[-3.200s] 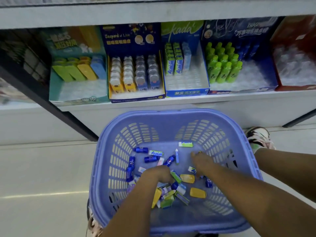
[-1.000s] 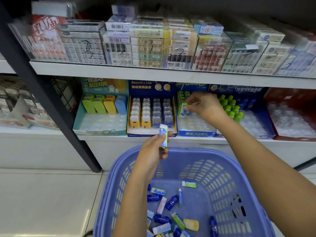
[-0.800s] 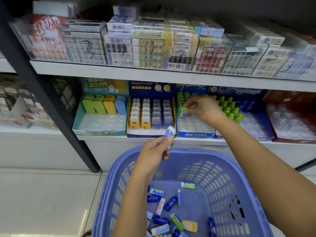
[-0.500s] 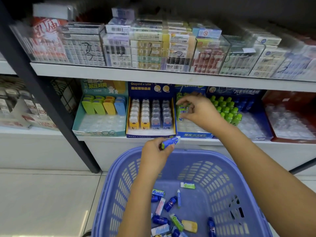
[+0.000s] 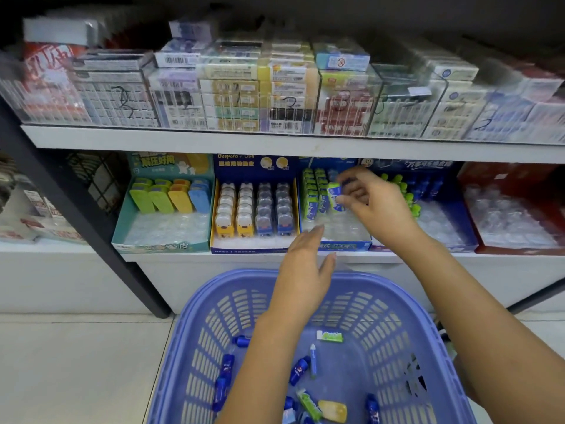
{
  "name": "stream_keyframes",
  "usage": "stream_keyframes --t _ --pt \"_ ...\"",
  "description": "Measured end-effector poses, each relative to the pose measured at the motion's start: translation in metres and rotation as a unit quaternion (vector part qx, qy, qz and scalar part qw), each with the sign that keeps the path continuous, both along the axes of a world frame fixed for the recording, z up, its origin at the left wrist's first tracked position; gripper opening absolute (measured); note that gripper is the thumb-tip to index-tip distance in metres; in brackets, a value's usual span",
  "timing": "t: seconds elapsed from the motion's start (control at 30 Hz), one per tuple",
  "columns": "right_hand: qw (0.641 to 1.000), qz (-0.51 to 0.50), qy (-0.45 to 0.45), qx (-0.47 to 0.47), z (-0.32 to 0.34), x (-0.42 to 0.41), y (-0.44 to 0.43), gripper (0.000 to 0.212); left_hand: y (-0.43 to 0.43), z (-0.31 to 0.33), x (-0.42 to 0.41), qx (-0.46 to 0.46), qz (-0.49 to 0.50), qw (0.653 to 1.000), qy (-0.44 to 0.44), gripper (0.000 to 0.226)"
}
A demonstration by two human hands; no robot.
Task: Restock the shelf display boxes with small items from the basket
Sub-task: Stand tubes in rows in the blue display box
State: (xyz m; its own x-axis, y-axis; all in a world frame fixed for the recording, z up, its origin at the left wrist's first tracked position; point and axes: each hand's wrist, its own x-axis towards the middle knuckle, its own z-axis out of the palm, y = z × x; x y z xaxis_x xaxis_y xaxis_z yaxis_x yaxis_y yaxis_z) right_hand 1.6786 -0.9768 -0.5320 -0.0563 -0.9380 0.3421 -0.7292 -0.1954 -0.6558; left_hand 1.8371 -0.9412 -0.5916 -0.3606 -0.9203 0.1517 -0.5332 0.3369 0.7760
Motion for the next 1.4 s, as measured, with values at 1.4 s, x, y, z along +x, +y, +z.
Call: stream_keyframes --t 1.4 --pt "0.847 0.080 0.313 0.423 -0.127 0.045 0.056 0.028 0.024 -0.134 0.046 0.192 -0.067 0.950 -0.235 0.030"
